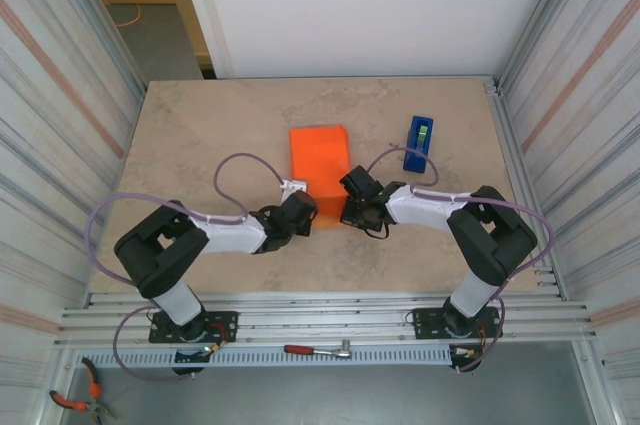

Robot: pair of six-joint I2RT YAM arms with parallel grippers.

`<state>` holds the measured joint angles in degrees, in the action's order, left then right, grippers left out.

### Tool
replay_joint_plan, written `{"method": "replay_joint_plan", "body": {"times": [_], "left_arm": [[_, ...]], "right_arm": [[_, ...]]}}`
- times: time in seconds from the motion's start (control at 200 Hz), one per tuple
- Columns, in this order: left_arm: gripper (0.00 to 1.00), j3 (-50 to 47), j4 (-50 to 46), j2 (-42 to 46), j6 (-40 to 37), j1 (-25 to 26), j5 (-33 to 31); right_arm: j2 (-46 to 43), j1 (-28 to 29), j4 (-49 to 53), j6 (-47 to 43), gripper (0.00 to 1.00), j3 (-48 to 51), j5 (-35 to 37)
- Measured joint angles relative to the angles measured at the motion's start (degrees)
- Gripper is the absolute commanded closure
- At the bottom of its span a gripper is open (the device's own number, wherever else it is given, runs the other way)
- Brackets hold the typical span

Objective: Wrap the gift box in paper

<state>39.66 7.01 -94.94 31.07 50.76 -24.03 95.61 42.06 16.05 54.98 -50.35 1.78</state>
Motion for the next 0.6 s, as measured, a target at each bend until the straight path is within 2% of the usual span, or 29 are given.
{"method": "replay_joint_plan", "body": {"times": [0.035, 0.14, 0.286, 0.346, 0.511, 0.566, 0.601], "left_arm": [[0.70, 0.07, -0.52, -0.48, 0.33, 0.61, -0.72], [0.62, 0.63, -1.81, -0.66, 1.46, 1.64, -2.03], [0.59, 0.63, -2.75, -0.66, 2.93, 1.88, -3.15], [0.62, 0.63, -2.75, -0.66, 3.56, 1.88, -3.32], [0.71, 0.59, -3.28, -0.66, 4.74, 1.86, -4.50], [0.72, 0.59, -3.39, -0.66, 4.87, 1.86, -4.63], [0.73, 0.59, -3.41, -0.66, 4.92, 1.88, -4.76]], "right_arm": [[0.00, 0.04, -0.17, 0.11, 1.00, 0.02, 0.00], [0.00, 0.17, -0.72, 0.15, 1.00, 0.39, 0.20], [-0.15, 0.42, -1.27, 0.52, 0.99, 0.90, 0.66], [-0.33, 0.46, -1.31, 0.55, 0.88, 1.09, 0.90], [-2.01, 0.85, -1.38, 1.57, 0.24, 1.77, 1.46], [-2.91, 1.11, -1.14, 1.57, 0.09, 1.90, 1.57], [-3.52, 1.22, -0.68, 1.57, 0.03, 1.90, 1.84]]}}
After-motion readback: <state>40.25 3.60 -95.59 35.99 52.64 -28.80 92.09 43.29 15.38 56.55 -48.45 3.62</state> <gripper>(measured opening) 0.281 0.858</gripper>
